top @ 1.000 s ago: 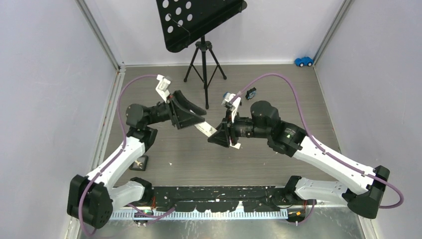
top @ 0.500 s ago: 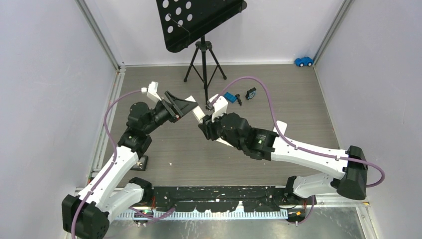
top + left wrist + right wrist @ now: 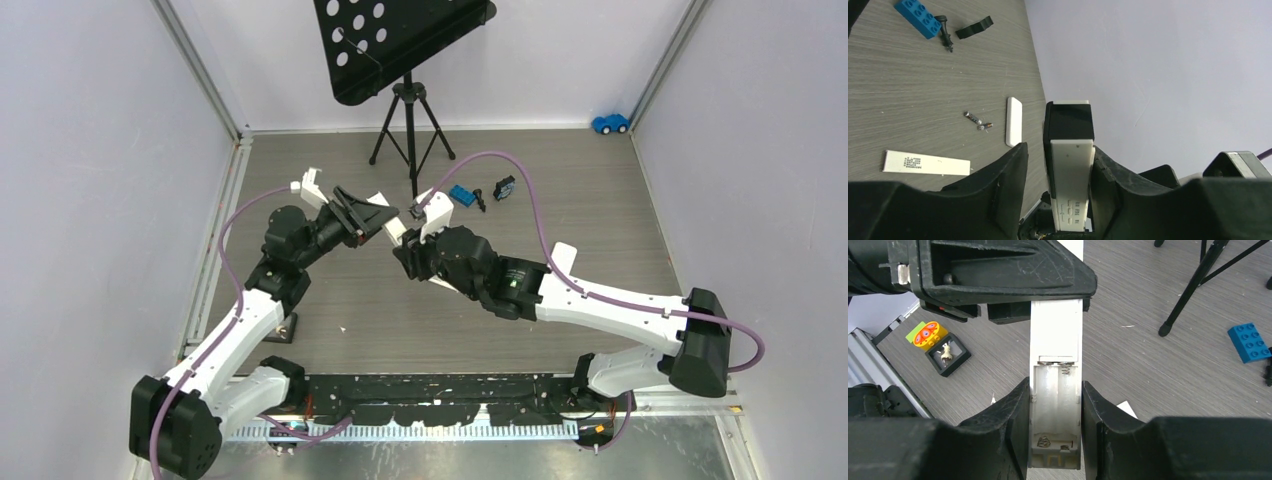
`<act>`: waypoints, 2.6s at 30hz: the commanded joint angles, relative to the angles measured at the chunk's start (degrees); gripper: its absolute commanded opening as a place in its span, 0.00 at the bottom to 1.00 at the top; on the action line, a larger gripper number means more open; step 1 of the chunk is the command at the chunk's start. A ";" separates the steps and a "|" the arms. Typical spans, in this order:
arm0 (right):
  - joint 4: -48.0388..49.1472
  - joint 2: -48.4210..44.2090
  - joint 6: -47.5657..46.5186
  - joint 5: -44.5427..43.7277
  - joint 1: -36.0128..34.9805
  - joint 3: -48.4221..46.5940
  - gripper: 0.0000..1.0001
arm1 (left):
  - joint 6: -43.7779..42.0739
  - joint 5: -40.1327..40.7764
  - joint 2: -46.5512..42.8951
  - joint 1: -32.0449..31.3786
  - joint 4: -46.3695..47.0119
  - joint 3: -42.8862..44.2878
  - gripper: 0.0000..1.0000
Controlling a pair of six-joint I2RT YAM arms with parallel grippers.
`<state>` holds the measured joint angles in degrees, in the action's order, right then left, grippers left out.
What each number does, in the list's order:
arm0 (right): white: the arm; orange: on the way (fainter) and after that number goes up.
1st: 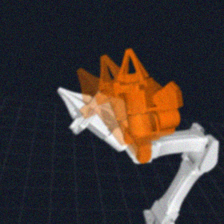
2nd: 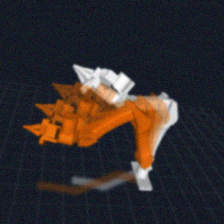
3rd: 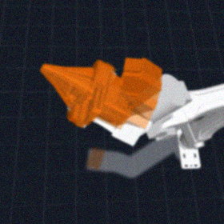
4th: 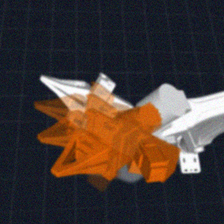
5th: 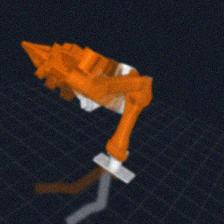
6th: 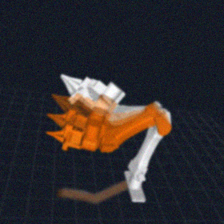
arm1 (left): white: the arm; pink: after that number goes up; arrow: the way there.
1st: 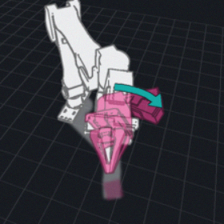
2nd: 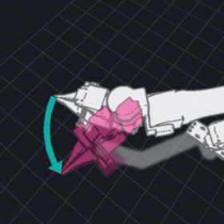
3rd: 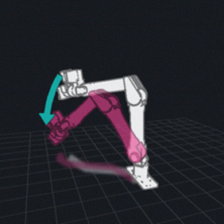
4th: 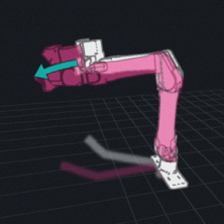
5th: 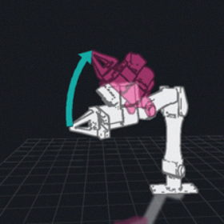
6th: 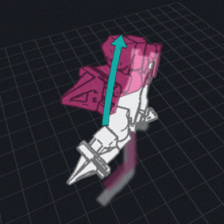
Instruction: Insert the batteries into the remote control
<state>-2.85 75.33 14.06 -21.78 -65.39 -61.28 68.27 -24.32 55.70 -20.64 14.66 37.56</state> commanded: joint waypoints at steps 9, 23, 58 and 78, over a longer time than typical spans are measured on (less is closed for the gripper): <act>-9.00 -6.53 4.31 2.70 2.21 -4.41 0.70 | -9.80 -1.13 0.70 0.08 8.19 -1.76 0.00; -27.25 -12.38 27.12 0.75 25.55 6.01 0.50 | -19.61 -15.63 4.05 -0.23 25.96 -6.66 0.00; -21.59 20.59 4.95 4.87 38.67 1.46 0.45 | -15.54 -30.86 13.80 -0.47 47.73 -10.13 0.00; -13.53 26.38 15.23 0.85 50.23 -6.86 0.52 | -16.25 -29.31 13.77 -0.45 44.45 -9.80 0.00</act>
<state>-22.57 98.19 26.41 -19.18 -18.04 -64.20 52.51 -54.41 69.93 -20.95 57.45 27.51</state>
